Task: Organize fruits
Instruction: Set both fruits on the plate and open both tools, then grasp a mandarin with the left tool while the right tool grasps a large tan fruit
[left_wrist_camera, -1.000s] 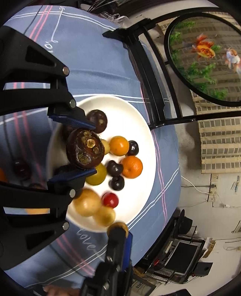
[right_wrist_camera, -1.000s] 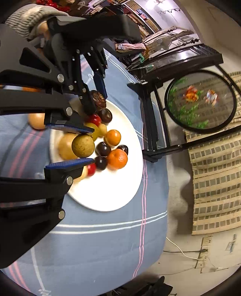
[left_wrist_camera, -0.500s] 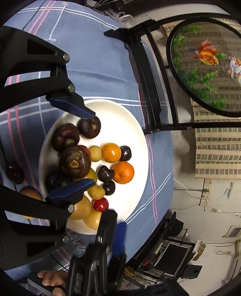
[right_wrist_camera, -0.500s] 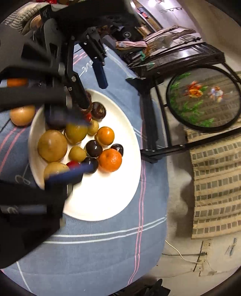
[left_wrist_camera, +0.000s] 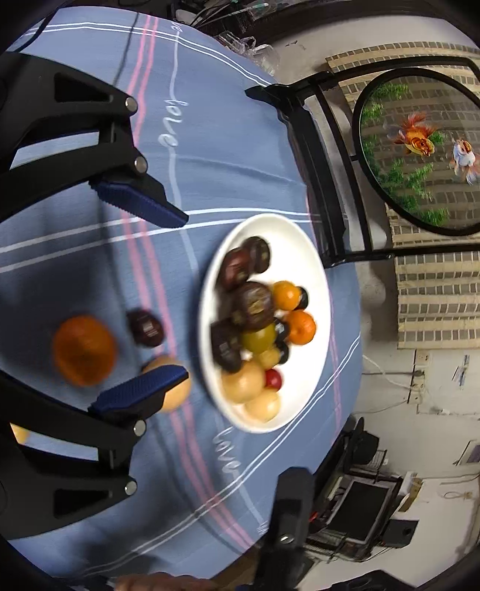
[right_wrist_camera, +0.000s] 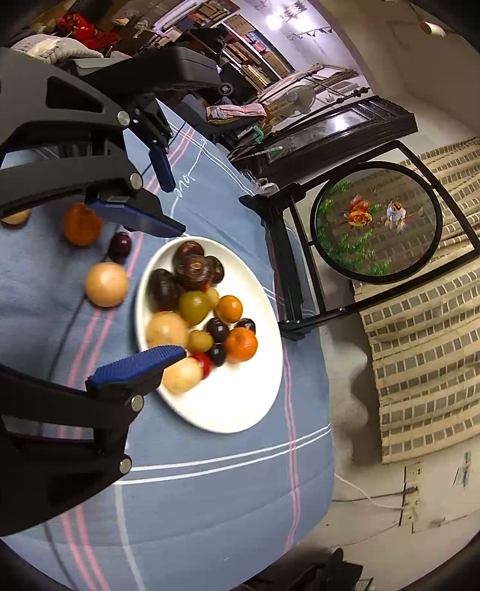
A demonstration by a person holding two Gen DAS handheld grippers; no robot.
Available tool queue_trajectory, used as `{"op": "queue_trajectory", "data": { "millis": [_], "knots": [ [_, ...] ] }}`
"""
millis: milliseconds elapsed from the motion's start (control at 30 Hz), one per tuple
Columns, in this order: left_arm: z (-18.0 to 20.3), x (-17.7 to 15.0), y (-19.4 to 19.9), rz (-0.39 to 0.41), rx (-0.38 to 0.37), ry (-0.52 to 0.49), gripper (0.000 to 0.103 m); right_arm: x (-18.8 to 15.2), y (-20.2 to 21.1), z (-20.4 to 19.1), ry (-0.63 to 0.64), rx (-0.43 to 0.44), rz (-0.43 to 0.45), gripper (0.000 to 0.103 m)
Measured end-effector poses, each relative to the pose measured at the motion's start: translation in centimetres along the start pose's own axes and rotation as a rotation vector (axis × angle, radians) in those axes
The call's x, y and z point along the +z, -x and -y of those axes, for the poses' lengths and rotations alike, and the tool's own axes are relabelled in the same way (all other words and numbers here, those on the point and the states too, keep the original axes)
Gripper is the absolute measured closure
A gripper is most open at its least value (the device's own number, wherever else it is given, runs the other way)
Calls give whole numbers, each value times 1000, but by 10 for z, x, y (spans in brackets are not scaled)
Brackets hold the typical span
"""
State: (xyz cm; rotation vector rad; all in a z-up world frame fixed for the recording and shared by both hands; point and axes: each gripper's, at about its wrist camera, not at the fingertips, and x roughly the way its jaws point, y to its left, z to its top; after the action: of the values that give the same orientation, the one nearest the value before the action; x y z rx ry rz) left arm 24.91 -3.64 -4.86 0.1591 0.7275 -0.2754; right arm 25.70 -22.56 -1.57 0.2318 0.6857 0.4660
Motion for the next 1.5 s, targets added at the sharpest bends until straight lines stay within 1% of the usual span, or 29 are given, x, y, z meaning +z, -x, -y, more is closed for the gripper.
{"op": "queue_trajectory", "data": {
  "millis": [133,200,367,433,567,600,733,900,1267,1300,1333,1367,1400,1500],
  "knots": [
    [18,-21,9,-7,17,-46,22,-22,4,5,-37,3,-27,41],
    [22,-27,9,-8,34,-58,21,-31,3,4,-35,-4,-44,41],
    [23,-34,1,-27,64,-51,21,-45,-11,-5,24,-45,-90,41],
    [22,-35,-4,-35,62,-46,21,-49,-17,-8,42,-62,-108,42],
    [24,-37,-11,-60,46,-57,22,-53,-29,-7,51,-92,-145,42],
    [25,-38,-12,-66,47,-64,24,-53,-34,-8,55,-98,-158,42],
    [26,-38,-11,-64,42,-66,26,-53,-48,-13,75,-111,-188,42],
    [30,-38,-11,-62,40,-81,32,-48,-67,-24,108,-115,-218,42],
    [29,-38,-14,-79,33,-77,32,-51,-91,-28,139,-129,-269,42],
    [29,-38,-15,-79,33,-76,32,-51,-92,-28,141,-130,-270,46],
    [29,-38,-14,-79,32,-78,33,-52,-94,-28,143,-129,-276,55],
    [29,-38,-14,-78,30,-79,37,-52,-95,-28,143,-124,-282,58],
    [30,-38,-14,-79,26,-81,41,-53,-96,-27,141,-117,-288,58],
    [30,-38,-15,-83,16,-80,50,-54,-95,-28,145,-116,-285,59]
  ]
}}
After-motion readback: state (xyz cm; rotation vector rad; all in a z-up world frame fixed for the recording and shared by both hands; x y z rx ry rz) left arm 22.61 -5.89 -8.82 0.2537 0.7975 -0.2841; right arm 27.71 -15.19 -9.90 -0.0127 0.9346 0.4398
